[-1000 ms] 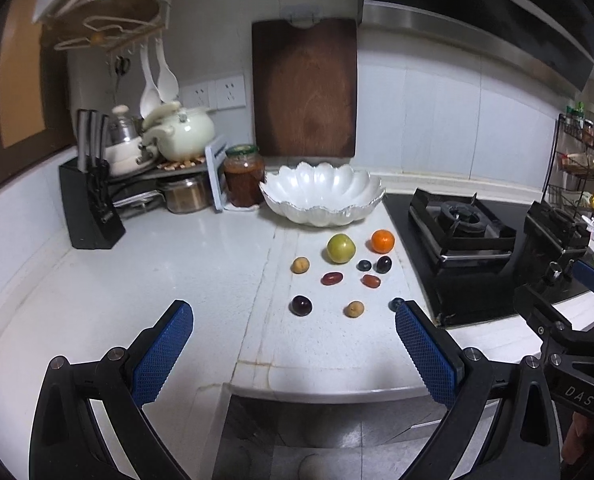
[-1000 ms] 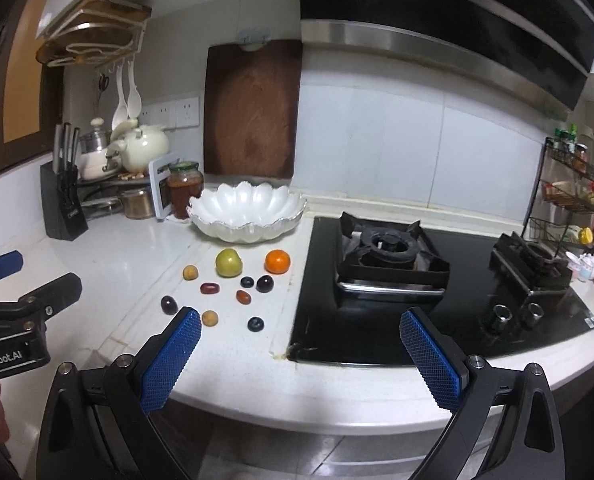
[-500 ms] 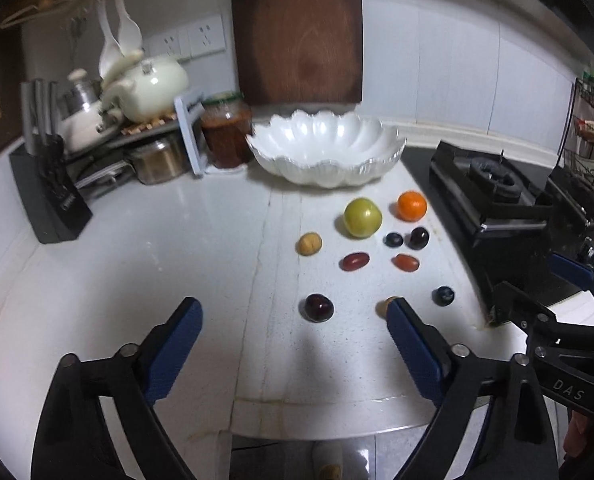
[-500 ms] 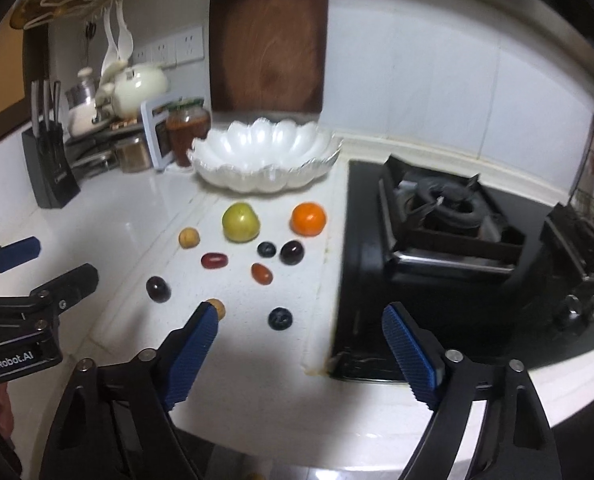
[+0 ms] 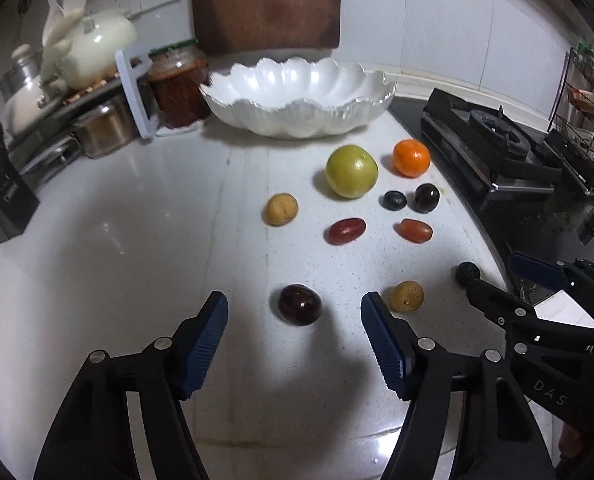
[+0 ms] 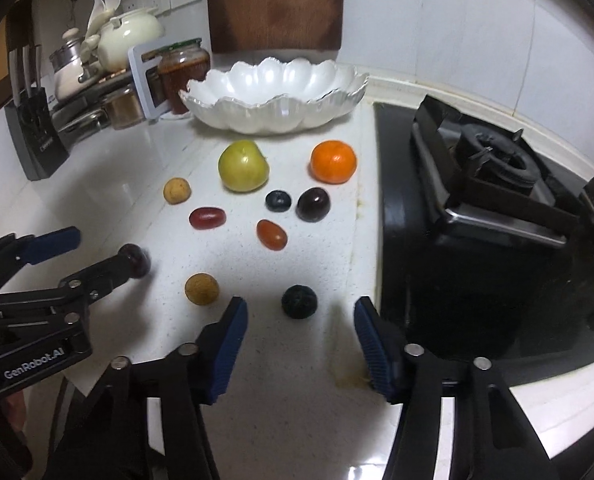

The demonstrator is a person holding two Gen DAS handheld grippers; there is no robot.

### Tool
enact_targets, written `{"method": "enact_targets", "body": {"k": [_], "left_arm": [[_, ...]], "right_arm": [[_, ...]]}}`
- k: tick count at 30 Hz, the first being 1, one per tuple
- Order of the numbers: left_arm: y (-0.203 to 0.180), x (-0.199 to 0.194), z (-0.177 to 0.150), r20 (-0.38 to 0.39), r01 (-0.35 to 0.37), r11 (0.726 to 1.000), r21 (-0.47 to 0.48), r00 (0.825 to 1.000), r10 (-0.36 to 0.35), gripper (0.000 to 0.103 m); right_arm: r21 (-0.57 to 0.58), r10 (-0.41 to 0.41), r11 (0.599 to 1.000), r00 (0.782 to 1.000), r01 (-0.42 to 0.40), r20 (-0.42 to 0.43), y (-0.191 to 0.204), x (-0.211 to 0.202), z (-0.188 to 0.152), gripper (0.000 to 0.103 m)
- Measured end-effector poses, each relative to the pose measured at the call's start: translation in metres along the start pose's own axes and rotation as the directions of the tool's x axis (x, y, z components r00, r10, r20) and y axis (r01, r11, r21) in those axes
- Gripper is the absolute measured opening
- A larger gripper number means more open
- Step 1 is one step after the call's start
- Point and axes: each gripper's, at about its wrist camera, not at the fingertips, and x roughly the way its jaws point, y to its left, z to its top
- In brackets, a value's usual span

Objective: Organize fruits
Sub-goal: 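Grasp a black plum with the right tool while the left tool grasps a dark red plum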

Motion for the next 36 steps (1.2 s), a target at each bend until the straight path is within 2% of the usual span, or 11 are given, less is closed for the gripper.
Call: {"method": "enact_targets", "body": {"k": [6, 17, 25, 36], "left_arm": [[-0.002, 0.015, 0.002, -0.034, 0.011, 1.0, 0.007, 0.999, -0.011, 0.063], [-0.004, 0.03, 0.004, -0.069, 0.034, 0.999, 0.022, 0.997, -0.032, 0.044], [-0.002, 0.034, 0.006, -0.07, 0.024, 0.999, 0.033, 0.997, -0.022, 0.029], [0.002, 0.031, 0.012, -0.052, 0.071, 0.997, 0.03, 0.996, -0.069, 0.029]], "right_arm": [[0.018, 0.015, 1.0, 0.999, -0.015, -0.03, -0.001, 0.014, 0.001, 0.047], [0.025, 0.02, 1.0, 0.998, -0.019, -0.058, -0.002, 0.024, 0.003, 0.037], [0.028, 0.014, 1.0, 0.998, -0.012, -0.065, 0.0, 0.028, 0.003, 0.024], [0.04, 0.006, 0.999, 0.999, -0.004, -0.049, 0.002, 0.023, 0.014, 0.024]]}}
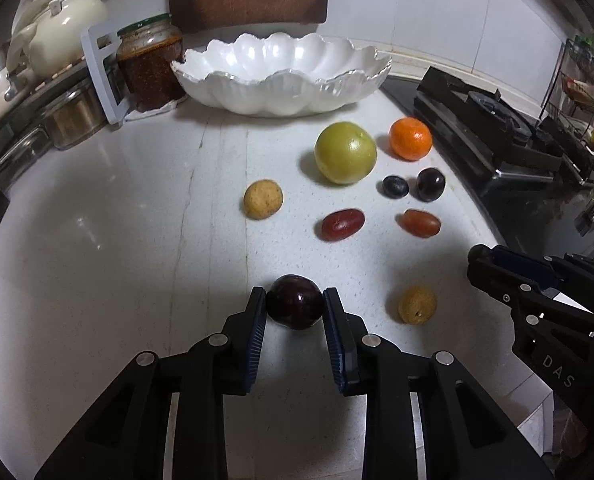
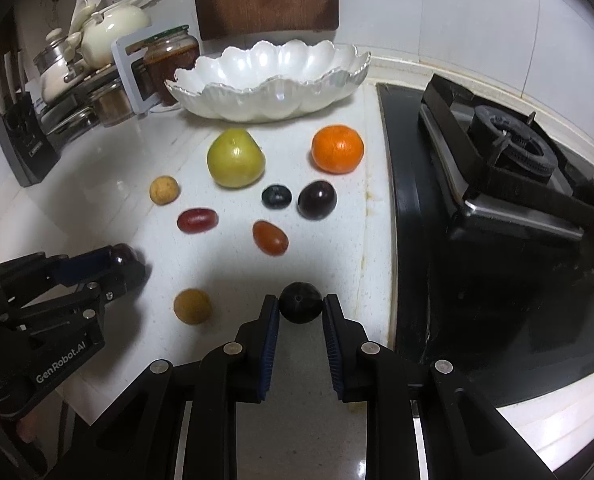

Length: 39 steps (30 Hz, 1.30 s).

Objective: Organize fruits
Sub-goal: 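Grasp a black plum with the right tool while the left tool grasps a dark red plum, then lift both held plums and carry them over the white scalloped bowl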

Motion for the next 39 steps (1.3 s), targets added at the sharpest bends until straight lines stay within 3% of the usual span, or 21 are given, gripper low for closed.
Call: {"method": "enact_targets", "body": {"k": [7, 17, 25, 31, 39], "left_arm": [[0.002, -0.013, 0.018, 0.045, 0.003, 1.0, 0.005, 0.999, -0.004, 0.029], [0.0, -0.04, 0.05, 0.136, -0.041, 0.997, -0.069, 0.989, 0.05, 0.029], [-0.002, -0.052, 0.078, 0.202, -0.061, 0.995, -0.08, 0.976, 0.076, 0.029], [0.0, -0.059, 0.105, 0.277, -0.09, 0.994, -0.063, 0.955, 0.104, 0.029], [0.006, -0.058, 0.141, 0.337, -0.1, 0.994, -0.049, 0.935, 0.111, 0.029]], "right_arm": [[-0.007, -0.007, 1.0, 0.999, 0.007, 0.042, 0.002, -0.012, 0.015, 0.024], [-0.061, 0.07, 0.996, 0.987, -0.061, 0.144, -0.008, -0.028, 0.054, 0.024], [-0.093, 0.095, 0.993, 0.966, -0.074, 0.241, -0.015, -0.04, 0.082, 0.024], [-0.102, 0.09, 0.993, 0.947, -0.061, 0.308, -0.014, -0.045, 0.104, 0.024], [-0.12, 0.069, 0.993, 0.909, -0.021, 0.41, -0.012, -0.056, 0.138, 0.024]]}}
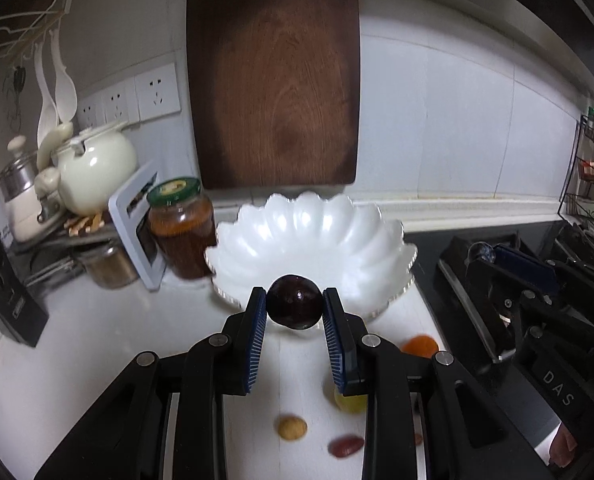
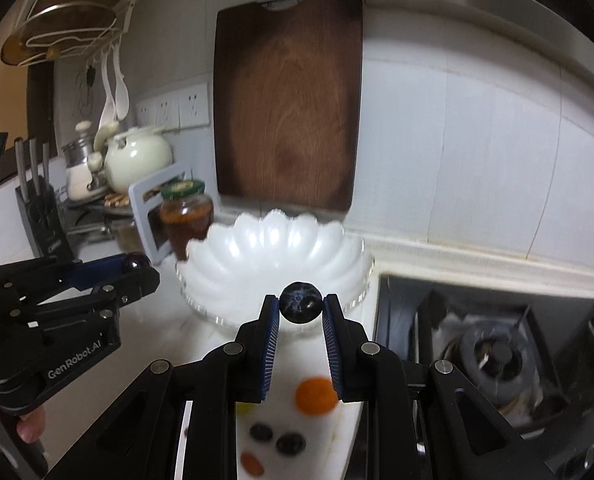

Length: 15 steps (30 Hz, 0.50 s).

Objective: Organize fruits
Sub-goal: 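Lift both held plums and carry them over the white scalloped bowl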

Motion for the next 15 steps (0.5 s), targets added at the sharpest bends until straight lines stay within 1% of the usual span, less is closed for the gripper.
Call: {"method": "enact_targets", "body": {"k": [3, 6, 11, 15], "left_arm": [[0.004, 0.009, 0.012, 0.0, 0.011, 1.0, -0.009, 1.0, -0.011, 0.029], [0.007, 0.018, 0.023, 0.007, 0.003, 1.0, -0.004, 1.0, -0.003, 0.029], [0.014, 0.041, 0.043, 0.007, -0.014, 1.0, 0.014, 1.0, 0.014, 0.029], [0.022, 0.063, 0.058, -0.022, -0.007, 1.0, 0.013, 1.0, 0.007, 0.029]], "right_arm": [[0.005, 0.003, 1.0, 1.0, -0.003, 0.015, -0.002, 0.008, 0.014, 0.024], [0.01, 0.004, 1.0, 1.0, -0.004, 0.017, -0.005, 0.02, 0.026, 0.024], [0.005, 0.009, 1.0, 1.0, -0.009, -0.009, -0.009, 0.048, 0.045, 0.024], [-0.003, 0.007, 1.0, 0.999, -0.007, -0.04, -0.01, 0.074, 0.058, 0.024]]}}
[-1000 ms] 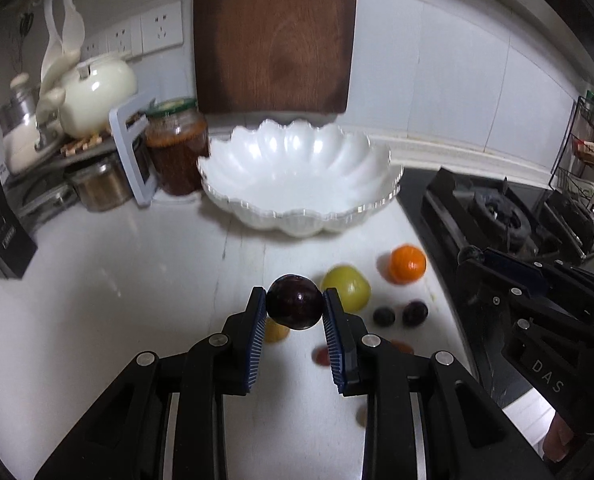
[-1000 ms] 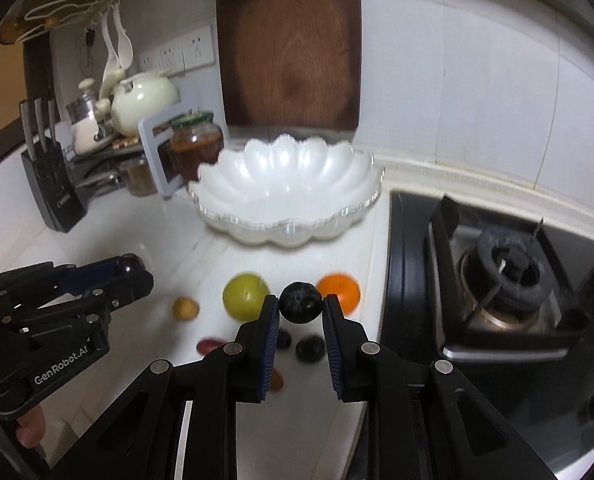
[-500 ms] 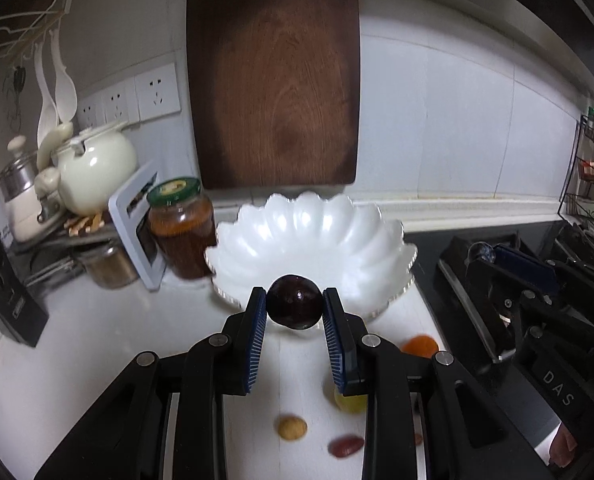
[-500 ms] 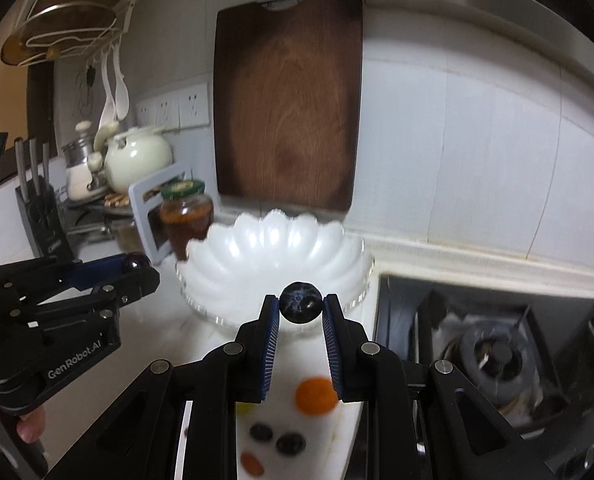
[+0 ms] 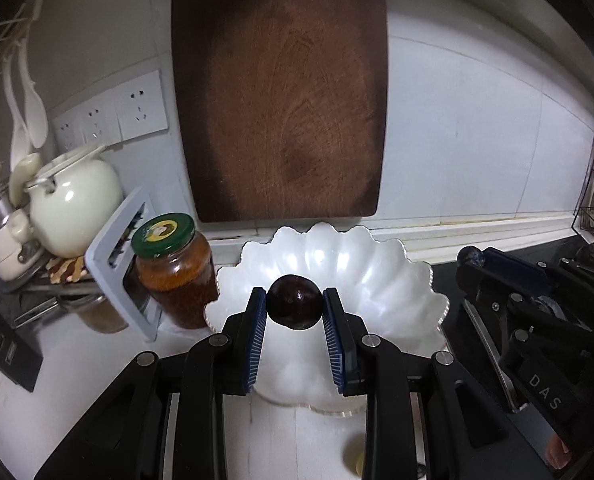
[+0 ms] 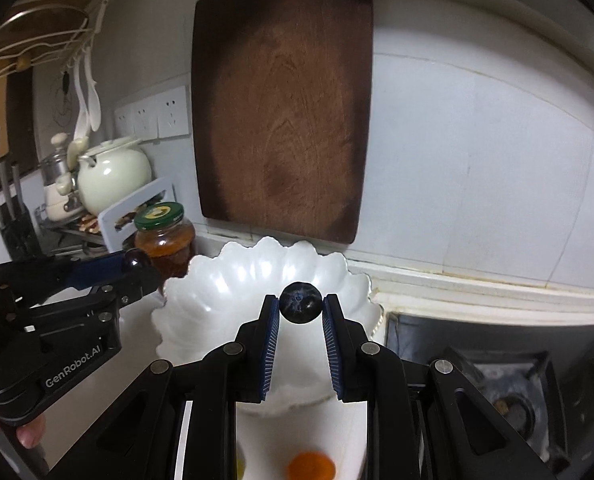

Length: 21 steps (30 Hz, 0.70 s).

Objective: Organize fruits
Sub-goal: 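Lift both held plums and carry them over the white scalloped bowl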

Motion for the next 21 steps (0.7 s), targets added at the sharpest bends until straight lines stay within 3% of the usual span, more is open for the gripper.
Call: {"method": "enact_targets", "body": {"k": [11, 21], "left_arm": [[0.013, 0.073, 0.026, -0.138, 0.043, 0.999, 0.0, 0.99, -0.043, 0.029], [0.012, 0.134, 0.03, -0.26, -0.013, 1.0, 0.025, 0.965, 0.019, 0.029]], "right_arm": [[0.004, 0.016, 1.0, 0.991, -0.015, -0.133, -0.008, 0.073, 0.029, 0.024], [-0.004, -0.002, 1.0, 0.955, 0.001, -0.295, -0.016, 0.135, 0.024, 0.024]]}}
